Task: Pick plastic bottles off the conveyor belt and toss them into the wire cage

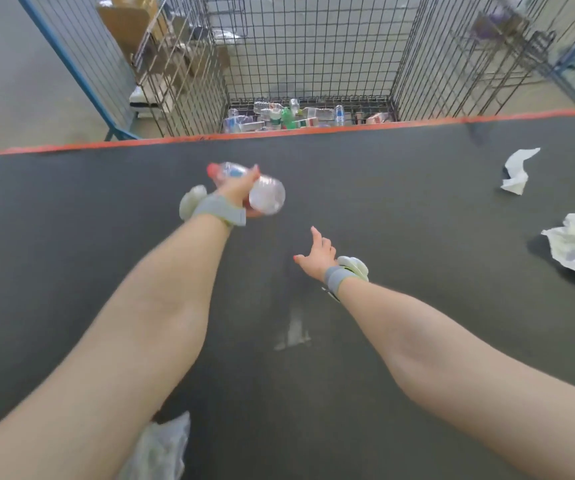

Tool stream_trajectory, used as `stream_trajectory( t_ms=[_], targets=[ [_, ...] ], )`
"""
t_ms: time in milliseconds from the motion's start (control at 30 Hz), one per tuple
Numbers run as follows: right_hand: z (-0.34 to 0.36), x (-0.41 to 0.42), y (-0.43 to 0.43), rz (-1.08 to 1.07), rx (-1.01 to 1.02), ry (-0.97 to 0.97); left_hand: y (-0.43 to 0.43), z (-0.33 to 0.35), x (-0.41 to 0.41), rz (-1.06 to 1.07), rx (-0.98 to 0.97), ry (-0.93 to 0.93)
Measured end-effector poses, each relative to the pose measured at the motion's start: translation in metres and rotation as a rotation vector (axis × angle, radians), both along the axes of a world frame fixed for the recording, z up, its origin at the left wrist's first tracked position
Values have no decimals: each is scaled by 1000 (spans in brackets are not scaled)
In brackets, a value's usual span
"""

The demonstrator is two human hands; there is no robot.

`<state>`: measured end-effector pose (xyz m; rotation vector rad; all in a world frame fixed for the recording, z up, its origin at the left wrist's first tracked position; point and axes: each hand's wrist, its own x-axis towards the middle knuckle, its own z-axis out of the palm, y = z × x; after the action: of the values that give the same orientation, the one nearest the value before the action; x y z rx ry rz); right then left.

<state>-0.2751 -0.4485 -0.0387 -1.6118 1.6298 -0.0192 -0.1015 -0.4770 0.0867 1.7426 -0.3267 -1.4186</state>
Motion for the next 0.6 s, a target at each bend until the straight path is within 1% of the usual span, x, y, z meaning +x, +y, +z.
stream_trajectory(
  t_ms=[67, 133, 167, 200, 267, 300, 367, 400, 500, 600],
  targets=[
    [-2, 14, -34, -48, -43, -69, -55, 25, 10, -68, -51, -16],
    [0, 26, -50, -62, -68, -132, -76, 28, 13, -45, -71, -39],
    [-2, 30, -58, -51, -79, -143, -82, 18, 10, -18, -51, -100],
    [-4, 35, -63, -38, -83, -146, -80, 7, 7, -18, -26, -198],
    [-3, 36, -60, -8, -77, -146, -57, -23, -3, -144, 64, -370],
    [0, 36, -55, 4, -77, -132, -41, -36, -5, -229, 143, -458],
    [3, 33, -47, 35, -52, -74, -13, -55, -6, -335, 256, -608],
    [11, 29, -32, 72, -34, -36, 12, -55, -7, -360, 273, -651],
    [22, 22, -6, 157, 4, 64, 57, -57, -8, -421, 308, -679],
    [37, 9, 23, 195, 14, 106, 104, -53, -13, -474, 340, -722]
  ],
)
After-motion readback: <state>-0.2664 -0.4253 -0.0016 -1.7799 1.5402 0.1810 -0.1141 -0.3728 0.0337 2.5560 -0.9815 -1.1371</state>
